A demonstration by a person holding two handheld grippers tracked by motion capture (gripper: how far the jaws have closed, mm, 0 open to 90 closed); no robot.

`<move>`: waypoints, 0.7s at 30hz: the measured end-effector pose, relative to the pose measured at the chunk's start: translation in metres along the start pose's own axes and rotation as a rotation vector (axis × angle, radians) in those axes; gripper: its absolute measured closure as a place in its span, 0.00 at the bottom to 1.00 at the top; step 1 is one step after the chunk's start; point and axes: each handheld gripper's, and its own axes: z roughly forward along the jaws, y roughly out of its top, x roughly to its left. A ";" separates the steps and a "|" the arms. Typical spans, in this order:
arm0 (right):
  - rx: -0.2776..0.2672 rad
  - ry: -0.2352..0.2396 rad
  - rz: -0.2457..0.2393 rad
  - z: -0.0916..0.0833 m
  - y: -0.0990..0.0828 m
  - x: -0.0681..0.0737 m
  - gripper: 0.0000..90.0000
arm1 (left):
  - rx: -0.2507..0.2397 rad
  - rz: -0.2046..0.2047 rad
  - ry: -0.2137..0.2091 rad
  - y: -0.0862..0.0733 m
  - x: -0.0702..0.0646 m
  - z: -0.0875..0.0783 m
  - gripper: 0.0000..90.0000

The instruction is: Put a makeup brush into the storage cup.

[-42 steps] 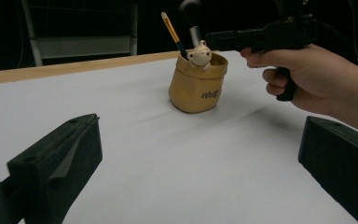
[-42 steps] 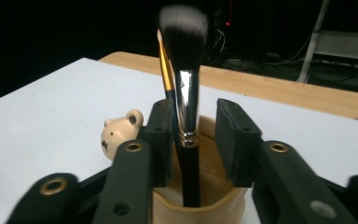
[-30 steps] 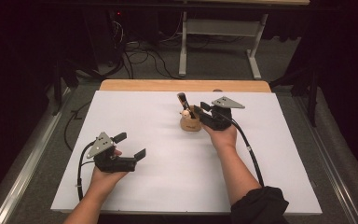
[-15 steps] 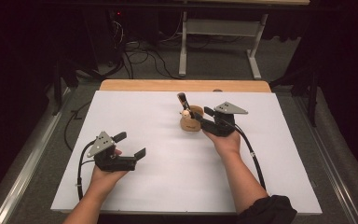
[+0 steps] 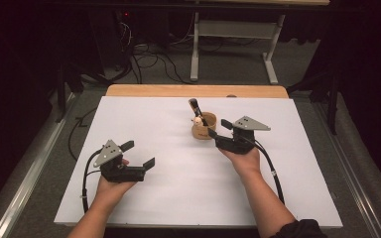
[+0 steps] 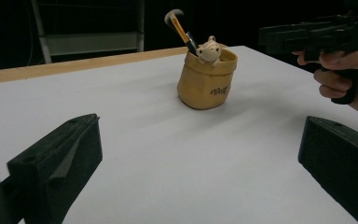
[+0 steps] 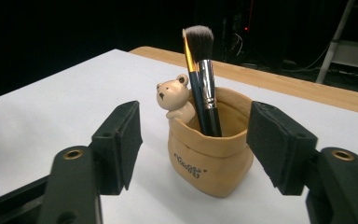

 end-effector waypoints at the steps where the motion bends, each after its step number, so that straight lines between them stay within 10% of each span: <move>1: -0.001 -0.001 -0.001 -0.002 0.000 0.000 0.40 | 0.001 0.001 0.001 0.000 0.000 0.000 0.00; 21: -0.023 0.007 -0.028 -0.054 -0.015 0.005 0.18 | 0.018 0.000 0.010 -0.002 -0.001 0.003 0.00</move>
